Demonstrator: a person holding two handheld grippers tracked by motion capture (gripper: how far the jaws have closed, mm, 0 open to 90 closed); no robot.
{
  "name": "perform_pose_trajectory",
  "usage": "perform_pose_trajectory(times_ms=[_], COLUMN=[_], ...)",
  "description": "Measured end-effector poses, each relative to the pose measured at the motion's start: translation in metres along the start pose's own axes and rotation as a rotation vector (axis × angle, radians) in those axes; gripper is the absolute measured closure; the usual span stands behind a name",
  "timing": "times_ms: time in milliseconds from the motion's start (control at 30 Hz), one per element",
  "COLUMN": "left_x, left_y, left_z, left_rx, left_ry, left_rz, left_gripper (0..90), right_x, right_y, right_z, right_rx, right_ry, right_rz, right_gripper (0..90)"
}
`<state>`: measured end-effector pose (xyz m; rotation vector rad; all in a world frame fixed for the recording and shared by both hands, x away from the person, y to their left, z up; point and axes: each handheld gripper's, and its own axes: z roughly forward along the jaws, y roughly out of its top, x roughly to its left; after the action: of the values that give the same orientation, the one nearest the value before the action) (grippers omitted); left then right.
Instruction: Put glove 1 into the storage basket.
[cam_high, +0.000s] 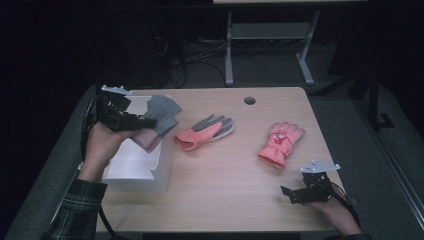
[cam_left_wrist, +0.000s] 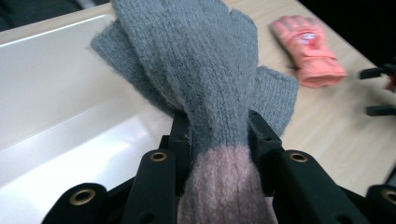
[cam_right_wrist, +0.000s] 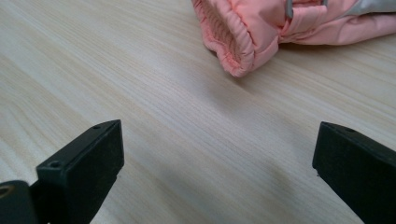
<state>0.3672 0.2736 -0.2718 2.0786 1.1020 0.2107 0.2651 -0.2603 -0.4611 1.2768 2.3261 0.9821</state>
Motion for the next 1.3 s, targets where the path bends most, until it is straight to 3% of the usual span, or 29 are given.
perform_pose_trajectory(times_ms=[333,500,700,900,1233,1300], left_x=[0.034,0.053,0.071,0.088,0.107,0.106], left_y=[-0.022,-0.034,-0.046,-0.06,-0.08,-0.081], left_z=[0.002,0.018,0.038,0.061,0.087,0.091], left_rx=[0.009,0.014,0.053,0.13,0.206,0.219], left_ry=[0.091,0.12,0.17,0.202,0.219,0.237], left_rz=[-0.07,-0.108,-0.148,-0.147,-0.183,-0.157], left_gripper=[67.9,67.8,67.7,66.9,65.6,64.9], right_x=[-0.002,-0.002,-0.003,-0.003,-0.003,-0.003], right_y=[0.003,0.003,0.003,0.003,0.002,0.002], right_z=[0.003,0.004,0.004,0.004,0.004,0.004], right_rx=[-0.007,-0.005,-0.004,-0.004,-0.004,-0.004], right_ry=[0.025,0.027,0.026,0.027,0.027,0.026], right_rz=[-0.005,-0.009,-0.007,-0.011,-0.006,-0.007], right_gripper=[1.8,1.8,1.8,1.8,1.8,1.8])
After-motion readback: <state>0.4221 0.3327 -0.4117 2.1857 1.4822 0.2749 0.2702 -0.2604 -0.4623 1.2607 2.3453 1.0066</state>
